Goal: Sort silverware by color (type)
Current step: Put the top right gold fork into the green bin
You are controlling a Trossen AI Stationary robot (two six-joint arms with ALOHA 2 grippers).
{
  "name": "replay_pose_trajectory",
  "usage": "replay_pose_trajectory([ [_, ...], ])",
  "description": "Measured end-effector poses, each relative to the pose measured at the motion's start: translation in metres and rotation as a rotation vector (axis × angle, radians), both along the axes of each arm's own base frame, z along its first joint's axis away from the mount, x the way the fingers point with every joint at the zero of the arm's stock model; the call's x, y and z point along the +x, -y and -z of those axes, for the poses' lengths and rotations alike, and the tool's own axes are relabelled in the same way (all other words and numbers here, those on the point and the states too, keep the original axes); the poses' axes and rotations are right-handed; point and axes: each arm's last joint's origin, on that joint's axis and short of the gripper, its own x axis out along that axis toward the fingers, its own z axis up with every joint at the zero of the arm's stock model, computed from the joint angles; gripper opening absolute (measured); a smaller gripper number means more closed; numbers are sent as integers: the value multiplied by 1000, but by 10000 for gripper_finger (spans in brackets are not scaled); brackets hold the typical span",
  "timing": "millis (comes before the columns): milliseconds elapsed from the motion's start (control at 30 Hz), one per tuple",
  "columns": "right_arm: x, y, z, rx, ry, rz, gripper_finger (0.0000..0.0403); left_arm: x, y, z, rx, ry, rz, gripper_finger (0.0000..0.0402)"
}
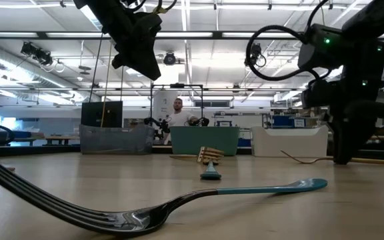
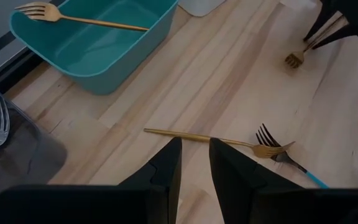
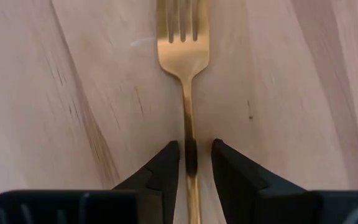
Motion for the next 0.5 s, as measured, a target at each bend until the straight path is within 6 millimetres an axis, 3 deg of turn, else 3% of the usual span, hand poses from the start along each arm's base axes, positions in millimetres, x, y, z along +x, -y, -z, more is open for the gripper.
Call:
replay_pose_trajectory([
  [167,0,1,1,17,10,27,79,0,0,0,1,0,0,91],
  [333,0,1,1,30,16,57,22,0,0,0,1,-1,1,91],
  [500,1,1,1,37,23,85,20,0,0,0,6,-5,7,91],
])
